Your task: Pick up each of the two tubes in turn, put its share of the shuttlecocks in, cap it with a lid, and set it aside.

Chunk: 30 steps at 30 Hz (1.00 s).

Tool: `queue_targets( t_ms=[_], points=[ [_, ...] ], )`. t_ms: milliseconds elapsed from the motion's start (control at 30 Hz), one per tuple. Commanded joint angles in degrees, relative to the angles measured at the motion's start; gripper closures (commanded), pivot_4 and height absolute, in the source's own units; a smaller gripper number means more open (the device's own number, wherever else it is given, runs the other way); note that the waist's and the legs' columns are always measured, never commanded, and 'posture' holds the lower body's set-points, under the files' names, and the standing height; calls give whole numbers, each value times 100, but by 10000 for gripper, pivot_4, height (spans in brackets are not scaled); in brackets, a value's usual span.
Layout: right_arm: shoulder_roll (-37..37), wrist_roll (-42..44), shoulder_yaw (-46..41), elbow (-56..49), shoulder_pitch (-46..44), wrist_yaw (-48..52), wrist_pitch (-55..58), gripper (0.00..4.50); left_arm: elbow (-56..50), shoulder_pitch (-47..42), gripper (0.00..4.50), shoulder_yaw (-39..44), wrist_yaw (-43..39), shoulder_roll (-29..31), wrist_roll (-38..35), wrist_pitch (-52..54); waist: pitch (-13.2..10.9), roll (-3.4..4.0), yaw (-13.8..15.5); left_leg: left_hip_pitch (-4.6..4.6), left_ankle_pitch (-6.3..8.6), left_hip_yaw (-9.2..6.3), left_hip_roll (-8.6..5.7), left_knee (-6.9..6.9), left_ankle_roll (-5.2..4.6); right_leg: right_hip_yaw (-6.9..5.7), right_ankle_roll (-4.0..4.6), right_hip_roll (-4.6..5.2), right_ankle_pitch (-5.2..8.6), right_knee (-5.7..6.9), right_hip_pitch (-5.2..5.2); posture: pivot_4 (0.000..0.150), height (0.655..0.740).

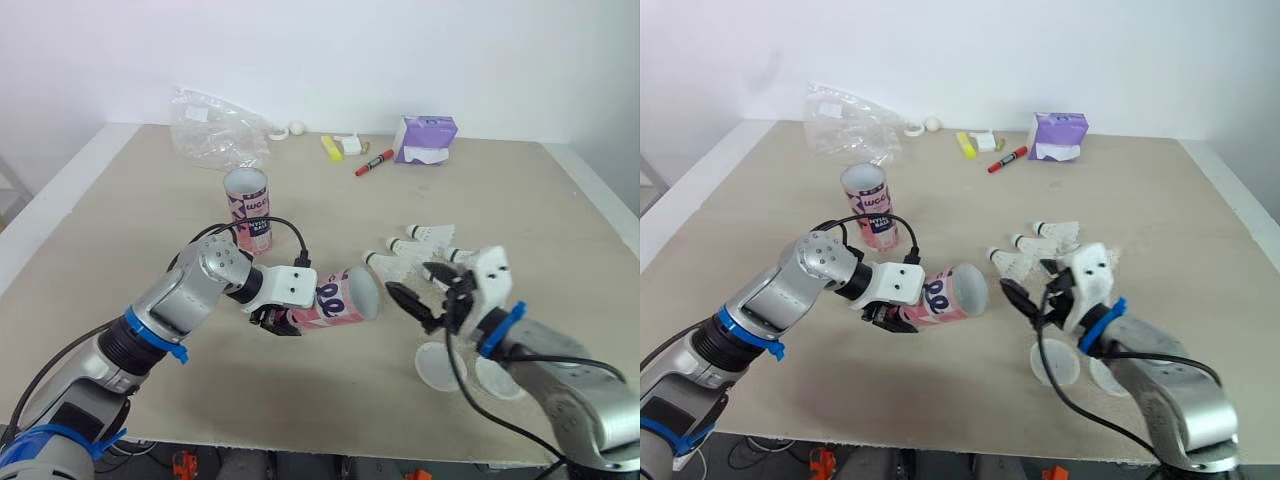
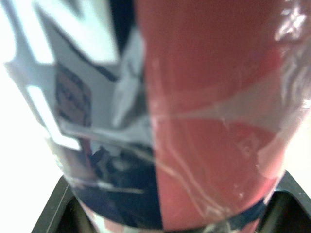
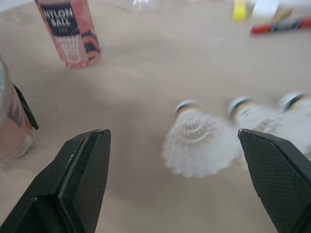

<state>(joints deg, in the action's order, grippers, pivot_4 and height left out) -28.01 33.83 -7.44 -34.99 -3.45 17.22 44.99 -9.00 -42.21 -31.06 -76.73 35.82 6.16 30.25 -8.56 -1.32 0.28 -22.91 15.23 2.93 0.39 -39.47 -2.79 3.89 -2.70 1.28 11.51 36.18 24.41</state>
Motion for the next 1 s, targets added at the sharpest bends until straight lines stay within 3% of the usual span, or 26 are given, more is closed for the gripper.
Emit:
queue_targets(
  t_ms=[33,233,767,1000],
  points=[
    [301,101,-24,-126,-184,-512,411,150,-12,78,16324,-154,13,15,47,77,0,2,6,-1,0,-1,-1,0,0,0,-1,1,1,0,0,1500,7400],
    [735,331,-134,-246,-217,-916,844,150,-39,86,16324,-143,25,28,41,129,0,2,4,-6,1,0,-5,1,-2,1,-5,3,3,-2,3,1500,7400],
    [1771,384,-334,720,-1055,-1690,1263,150,-174,162,16324,-125,97,21,13,285,0,3,-21,-5,1,-1,-4,3,-1,0,-4,2,2,-1,3,1500,7400],
    [1819,393,-489,1181,-1469,-1649,1369,150,-204,203,16324,-144,166,35,-2,317,0,3,-26,-5,1,-1,-5,3,-1,0,-5,4,2,-1,3,1500,7400]
  ],
)
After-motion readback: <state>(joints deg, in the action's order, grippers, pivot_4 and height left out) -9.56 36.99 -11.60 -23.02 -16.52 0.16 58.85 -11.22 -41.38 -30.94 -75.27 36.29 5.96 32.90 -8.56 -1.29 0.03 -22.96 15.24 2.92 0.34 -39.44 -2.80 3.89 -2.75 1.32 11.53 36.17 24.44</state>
